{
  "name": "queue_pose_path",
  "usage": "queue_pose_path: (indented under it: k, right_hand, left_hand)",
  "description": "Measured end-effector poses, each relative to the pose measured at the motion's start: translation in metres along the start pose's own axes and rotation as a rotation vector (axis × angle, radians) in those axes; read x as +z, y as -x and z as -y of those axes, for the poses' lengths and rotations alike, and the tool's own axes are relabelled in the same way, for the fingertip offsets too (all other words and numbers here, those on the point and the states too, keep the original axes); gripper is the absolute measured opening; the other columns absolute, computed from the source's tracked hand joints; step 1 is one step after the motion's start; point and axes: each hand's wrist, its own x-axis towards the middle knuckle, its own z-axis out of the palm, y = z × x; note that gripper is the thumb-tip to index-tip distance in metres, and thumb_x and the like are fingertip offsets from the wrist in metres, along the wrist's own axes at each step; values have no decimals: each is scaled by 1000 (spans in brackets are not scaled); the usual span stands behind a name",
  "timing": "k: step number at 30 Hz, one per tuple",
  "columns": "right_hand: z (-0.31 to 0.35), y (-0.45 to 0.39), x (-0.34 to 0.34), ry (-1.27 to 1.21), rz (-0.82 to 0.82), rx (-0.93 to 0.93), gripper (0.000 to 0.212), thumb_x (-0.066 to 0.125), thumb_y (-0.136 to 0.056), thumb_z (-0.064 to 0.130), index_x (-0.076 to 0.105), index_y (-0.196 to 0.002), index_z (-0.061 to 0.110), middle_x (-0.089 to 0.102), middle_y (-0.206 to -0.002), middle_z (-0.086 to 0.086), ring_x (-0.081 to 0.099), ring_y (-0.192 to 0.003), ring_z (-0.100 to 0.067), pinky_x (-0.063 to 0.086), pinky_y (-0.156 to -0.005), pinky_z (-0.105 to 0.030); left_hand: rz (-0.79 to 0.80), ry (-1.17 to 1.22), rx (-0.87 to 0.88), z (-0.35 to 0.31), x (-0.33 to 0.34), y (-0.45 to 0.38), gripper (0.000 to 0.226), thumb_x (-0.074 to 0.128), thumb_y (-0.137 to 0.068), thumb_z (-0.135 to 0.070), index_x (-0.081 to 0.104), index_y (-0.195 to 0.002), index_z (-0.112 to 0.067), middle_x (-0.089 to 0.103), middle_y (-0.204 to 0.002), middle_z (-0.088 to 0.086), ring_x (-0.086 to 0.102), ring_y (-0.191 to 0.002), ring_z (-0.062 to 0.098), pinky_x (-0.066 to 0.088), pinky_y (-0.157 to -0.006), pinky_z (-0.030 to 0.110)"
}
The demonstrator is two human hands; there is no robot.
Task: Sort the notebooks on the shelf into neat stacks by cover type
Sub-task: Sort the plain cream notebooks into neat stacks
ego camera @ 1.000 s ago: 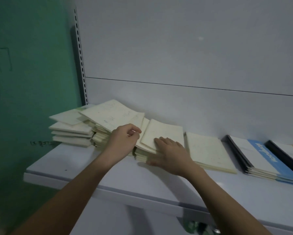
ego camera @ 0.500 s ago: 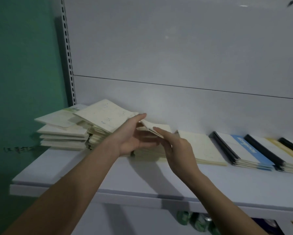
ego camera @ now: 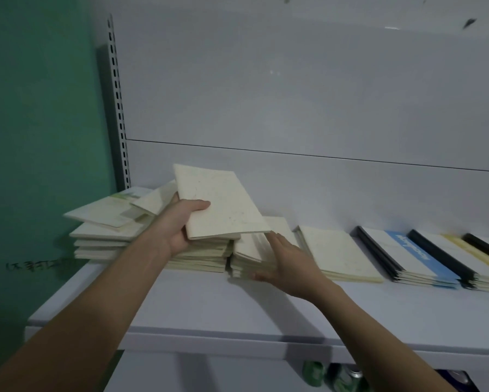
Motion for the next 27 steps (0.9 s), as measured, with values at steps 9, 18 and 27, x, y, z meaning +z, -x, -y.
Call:
queue_pose_path:
  k: [9, 18, 27]
  right_hand:
    - [-17, 3, -16, -97, 52, -40, 44, 39, -103, 43, 39, -146, 35, 48, -144, 11, 42, -132, -15, 32, -102, -27]
    - [-54, -2, -46, -531, -440, 12, 31, 38, -104, 30, 46, -75, 23, 47, -66, 7, 43, -62, -10, 33, -57, -24]
    - [-15, 5, -34, -154, -469, -315, 42, 48, -100, 19, 50, -137, 39, 61, -131, 10, 57, -112, -10, 45, -86, -22]
  left_hand:
    - [-39, 22, 44, -1, -11, 0, 46, 53, -92, 2, 48, -134, -17, 64, -124, 11, 66, -98, 29, 58, -67, 42]
    - [-10, 43, 60, 9, 13, 1, 47, 47, -95, 4, 46, -135, -20, 64, -120, 9, 65, -93, 27, 60, -54, 38]
    - [26, 63, -50, 54, 69, -2, 43, 50, -98, -45, 53, -133, -20, 72, -112, 12, 71, -96, 29, 59, -65, 37]
